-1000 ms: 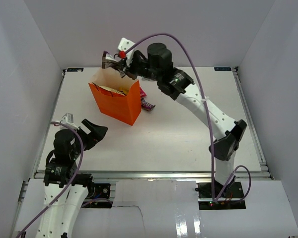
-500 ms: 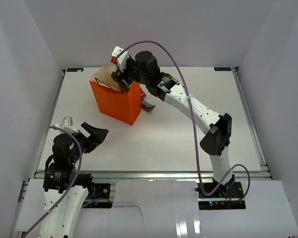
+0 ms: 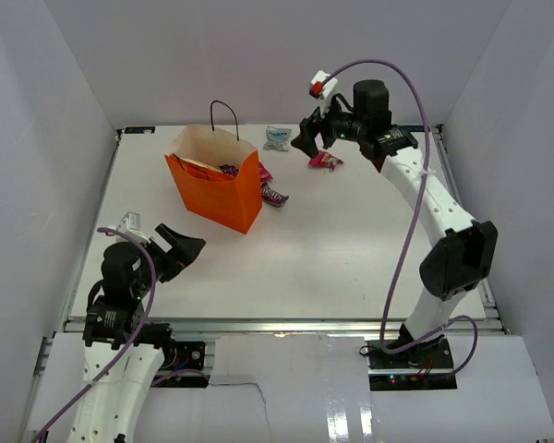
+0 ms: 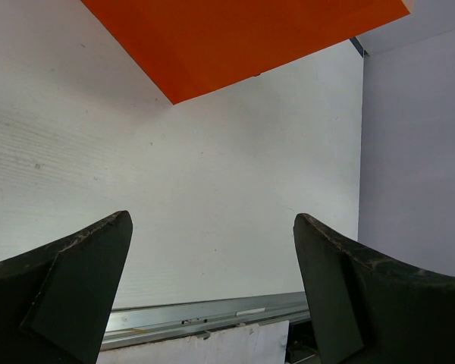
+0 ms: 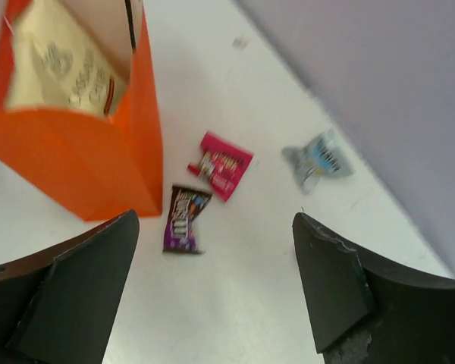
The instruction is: Place the snacks into the paper bag
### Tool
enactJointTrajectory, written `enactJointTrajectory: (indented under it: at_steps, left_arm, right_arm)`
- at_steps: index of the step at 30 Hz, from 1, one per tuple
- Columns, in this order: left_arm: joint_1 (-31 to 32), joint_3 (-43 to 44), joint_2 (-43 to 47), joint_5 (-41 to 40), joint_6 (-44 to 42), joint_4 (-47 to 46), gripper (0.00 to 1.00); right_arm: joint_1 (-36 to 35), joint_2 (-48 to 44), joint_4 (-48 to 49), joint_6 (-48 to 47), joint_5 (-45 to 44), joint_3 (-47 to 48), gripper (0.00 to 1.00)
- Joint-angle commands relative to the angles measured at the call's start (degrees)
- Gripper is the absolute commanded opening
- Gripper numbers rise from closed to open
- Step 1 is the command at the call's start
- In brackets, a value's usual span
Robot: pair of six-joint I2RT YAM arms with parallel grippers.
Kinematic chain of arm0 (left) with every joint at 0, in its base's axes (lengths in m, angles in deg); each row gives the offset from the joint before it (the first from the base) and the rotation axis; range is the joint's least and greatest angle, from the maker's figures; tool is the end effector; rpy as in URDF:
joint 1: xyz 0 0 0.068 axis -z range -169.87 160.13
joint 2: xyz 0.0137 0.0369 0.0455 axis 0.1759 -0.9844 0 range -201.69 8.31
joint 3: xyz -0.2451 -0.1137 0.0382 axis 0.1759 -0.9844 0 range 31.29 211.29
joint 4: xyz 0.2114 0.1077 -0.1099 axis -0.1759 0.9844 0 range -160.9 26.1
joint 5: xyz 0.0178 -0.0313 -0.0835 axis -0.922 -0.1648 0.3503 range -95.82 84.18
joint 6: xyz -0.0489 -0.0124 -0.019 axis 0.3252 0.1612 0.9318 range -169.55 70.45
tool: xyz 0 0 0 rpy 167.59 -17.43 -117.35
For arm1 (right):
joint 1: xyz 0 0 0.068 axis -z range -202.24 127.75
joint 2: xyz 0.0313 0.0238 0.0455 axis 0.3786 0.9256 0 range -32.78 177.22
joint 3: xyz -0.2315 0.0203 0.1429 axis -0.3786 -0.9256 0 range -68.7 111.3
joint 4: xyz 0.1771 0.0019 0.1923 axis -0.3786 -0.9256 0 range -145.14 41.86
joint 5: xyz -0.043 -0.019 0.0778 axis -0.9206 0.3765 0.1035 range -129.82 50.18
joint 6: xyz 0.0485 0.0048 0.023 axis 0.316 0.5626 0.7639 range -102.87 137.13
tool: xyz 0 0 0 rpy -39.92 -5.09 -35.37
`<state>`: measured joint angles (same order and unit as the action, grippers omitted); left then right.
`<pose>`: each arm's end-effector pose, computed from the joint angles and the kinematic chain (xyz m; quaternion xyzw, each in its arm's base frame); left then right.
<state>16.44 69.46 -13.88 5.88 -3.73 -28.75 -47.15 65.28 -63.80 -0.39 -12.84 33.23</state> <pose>0.0909 -0.0173 0.2904 -0.2348 0.8129 -0.3088 0.4343 0.3568 0.1834 0.4297 -0.4102 0.6502 0.2202 0.6004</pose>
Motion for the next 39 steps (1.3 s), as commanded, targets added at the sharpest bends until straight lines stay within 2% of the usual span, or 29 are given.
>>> enactJointTrajectory:
  at_steps: [1,4,7,14,20,28,29,32,36,39]
  left_arm:
    - [0.1,-0.1,-1.8,1.8,-0.6,-2.8,0.98]
    - [0.2,0.1,-3.2,2.3,-0.6,-3.4,0.98]
    - [0.2,0.1,-3.7,2.4,-0.5,-3.7,0.98]
    - [0.2,-1.3,-4.2,3.0,0.8,-4.4,0.98]
    - [0.2,-1.2,-5.1,3.4,0.7,-4.3,0.98]
    - [0.2,-1.9,-5.7,3.9,0.8,-4.2,0.98]
    - [0.1,-1.7,-5.8,3.9,0.8,-4.2,0.98]
    - [0.2,-1.4,-6.5,3.9,0.7,-4.3,0.98]
    - [0.2,-1.5,-6.5,3.9,0.8,-4.4,0.98]
    - [0.2,-1.8,-6.3,3.9,0.9,-4.6,0.98]
  right_arm:
    - [0.0,7.3,-9.3,-4.1,13.9,-2.8,0.88]
    - [-0.1,12.4,-10.8,-4.5,17.0,-2.8,0.87]
    - [-0.4,17.6,-11.3,-4.1,16.1,-0.9,0.84]
    - [-3.7,27.1,-11.1,-2.8,5.7,5.0,0.83]
    - [-6.9,33.1,-8.3,-2.4,-6.7,9.1,0.83]
    - [-8.8,37.6,-7.4,-4.0,-8.7,11.0,0.80]
    - [-9.0,38.2,-7.4,-4.0,-8.6,11.0,0.78]
    - [-9.3,38.3,-7.4,-3.8,-8.4,10.4,0.61]
    - [-8.8,37.5,-7.4,-3.9,-8.4,8.8,0.43]
    - [-7.6,35.6,-7.4,-3.6,-8.0,6.9,0.32]
